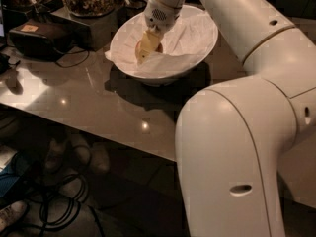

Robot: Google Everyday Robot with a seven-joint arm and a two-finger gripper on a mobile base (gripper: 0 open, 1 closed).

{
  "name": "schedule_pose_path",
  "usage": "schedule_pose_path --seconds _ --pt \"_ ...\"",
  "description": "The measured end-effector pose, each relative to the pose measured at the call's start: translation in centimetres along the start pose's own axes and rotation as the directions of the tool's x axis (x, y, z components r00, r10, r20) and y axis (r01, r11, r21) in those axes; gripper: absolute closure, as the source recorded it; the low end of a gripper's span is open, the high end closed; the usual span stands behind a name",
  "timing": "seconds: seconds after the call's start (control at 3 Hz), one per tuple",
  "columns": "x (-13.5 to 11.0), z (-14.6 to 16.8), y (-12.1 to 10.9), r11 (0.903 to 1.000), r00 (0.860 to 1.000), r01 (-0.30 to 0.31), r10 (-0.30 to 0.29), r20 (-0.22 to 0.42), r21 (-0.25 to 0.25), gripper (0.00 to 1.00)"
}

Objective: Pick apple from white bowl

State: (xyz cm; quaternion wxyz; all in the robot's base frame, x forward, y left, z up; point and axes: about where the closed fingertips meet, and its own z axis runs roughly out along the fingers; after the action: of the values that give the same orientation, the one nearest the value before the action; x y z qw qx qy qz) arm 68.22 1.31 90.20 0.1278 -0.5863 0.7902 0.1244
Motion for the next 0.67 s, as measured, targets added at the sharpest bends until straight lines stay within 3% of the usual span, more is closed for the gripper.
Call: schedule_pose_path --seconds 0.67 --pt "-2.5 -3.9 1.7 0.9991 0.999 0.029 -0.03 0.039 0.031 1.0"
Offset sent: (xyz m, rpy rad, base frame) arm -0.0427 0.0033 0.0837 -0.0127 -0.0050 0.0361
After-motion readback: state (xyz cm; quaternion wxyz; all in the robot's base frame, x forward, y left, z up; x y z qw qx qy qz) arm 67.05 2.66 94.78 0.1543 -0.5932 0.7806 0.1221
